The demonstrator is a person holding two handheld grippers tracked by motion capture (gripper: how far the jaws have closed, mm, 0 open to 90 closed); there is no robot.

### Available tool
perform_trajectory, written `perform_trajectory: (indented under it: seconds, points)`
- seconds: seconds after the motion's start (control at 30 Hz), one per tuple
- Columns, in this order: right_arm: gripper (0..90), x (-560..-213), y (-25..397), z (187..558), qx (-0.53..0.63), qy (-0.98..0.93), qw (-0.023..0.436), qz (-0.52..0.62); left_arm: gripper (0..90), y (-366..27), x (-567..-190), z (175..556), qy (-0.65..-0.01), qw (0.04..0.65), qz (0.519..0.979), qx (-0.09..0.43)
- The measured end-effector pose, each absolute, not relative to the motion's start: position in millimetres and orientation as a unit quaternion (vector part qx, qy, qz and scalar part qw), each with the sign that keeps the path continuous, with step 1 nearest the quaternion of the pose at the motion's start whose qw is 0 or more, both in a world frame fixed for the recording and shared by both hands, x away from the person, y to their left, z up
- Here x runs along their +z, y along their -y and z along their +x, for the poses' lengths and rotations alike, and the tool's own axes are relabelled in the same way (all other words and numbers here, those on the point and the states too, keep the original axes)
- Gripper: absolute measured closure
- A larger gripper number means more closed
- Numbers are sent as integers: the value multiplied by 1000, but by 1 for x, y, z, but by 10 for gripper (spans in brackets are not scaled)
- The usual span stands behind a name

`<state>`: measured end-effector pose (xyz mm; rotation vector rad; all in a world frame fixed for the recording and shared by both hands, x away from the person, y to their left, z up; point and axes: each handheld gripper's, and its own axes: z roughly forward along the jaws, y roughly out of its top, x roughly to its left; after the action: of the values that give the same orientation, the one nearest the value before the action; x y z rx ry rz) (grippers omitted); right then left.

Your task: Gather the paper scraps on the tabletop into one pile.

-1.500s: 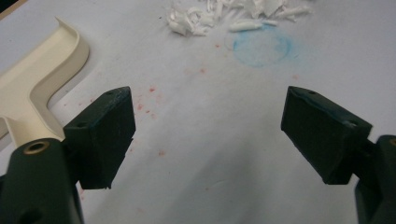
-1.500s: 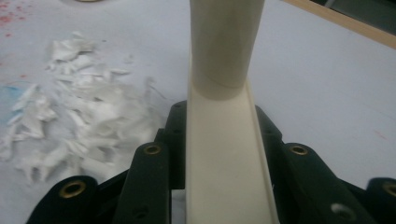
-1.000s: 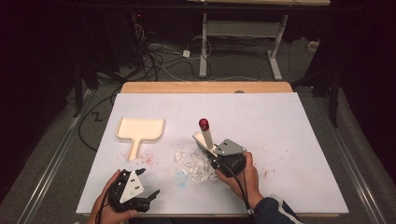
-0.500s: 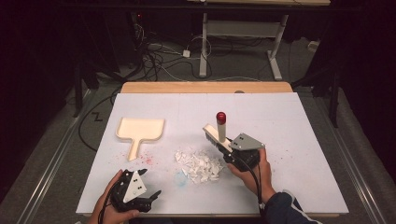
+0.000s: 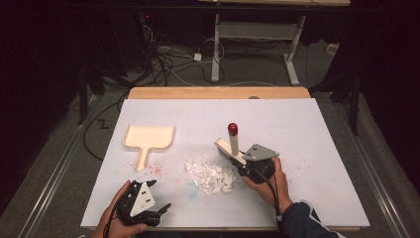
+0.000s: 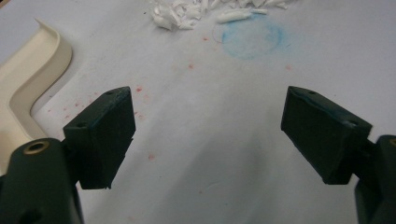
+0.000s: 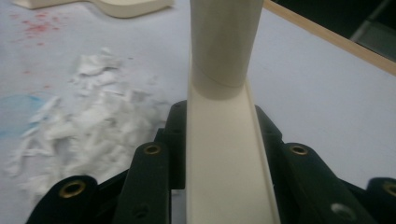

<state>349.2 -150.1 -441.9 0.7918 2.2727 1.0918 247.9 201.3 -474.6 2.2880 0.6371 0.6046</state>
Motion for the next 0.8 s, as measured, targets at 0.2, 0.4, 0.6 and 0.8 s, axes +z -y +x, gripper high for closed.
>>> perform_trajectory:
  seconds: [0.2,0.4,0.6,0.8]
  points:
    - [682,-441,127,337,406,-847,235,251,171,-200,-473,246,-242,336,879,236]
    - [682,-425,137,333,427,-829,260,253,170,-200,-473,246,-243,336,879,236]
    - [682,-406,160,325,475,-812,225,254,170,-205,-471,246,-248,339,875,240]
    - [682,-404,152,297,508,-824,152,201,170,-219,-465,245,-273,355,857,254]
